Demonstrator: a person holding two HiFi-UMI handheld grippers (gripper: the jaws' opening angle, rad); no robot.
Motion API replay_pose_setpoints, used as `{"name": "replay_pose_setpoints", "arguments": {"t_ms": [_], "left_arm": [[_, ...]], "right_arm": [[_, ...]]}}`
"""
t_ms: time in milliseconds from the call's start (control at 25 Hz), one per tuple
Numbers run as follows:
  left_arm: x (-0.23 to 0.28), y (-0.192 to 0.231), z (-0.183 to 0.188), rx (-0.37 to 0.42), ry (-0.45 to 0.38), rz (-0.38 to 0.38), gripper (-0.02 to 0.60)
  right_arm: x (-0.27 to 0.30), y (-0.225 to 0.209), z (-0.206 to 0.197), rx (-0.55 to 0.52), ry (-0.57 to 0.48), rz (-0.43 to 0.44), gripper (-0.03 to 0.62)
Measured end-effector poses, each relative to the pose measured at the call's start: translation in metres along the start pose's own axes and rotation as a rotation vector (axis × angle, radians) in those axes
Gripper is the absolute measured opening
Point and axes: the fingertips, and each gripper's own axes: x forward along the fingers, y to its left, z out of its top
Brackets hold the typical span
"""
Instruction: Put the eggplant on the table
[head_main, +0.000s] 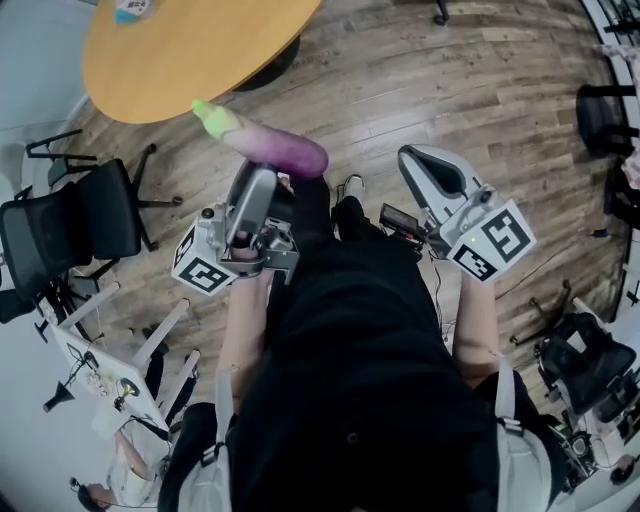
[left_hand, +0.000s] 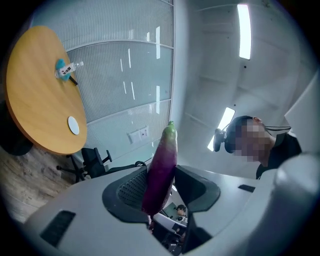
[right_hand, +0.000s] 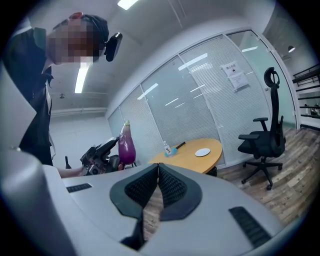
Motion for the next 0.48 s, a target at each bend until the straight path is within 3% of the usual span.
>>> {"name": "replay_pose_setpoints", "arguments": {"t_ms": [480], "left_arm": [[0.041, 0.062, 0.065, -0.036, 0.045, -0.016, 0.186]], "right_arm": [[0.087, -0.008, 0.045, -0.038, -0.021, -0.029, 0.017]]}}
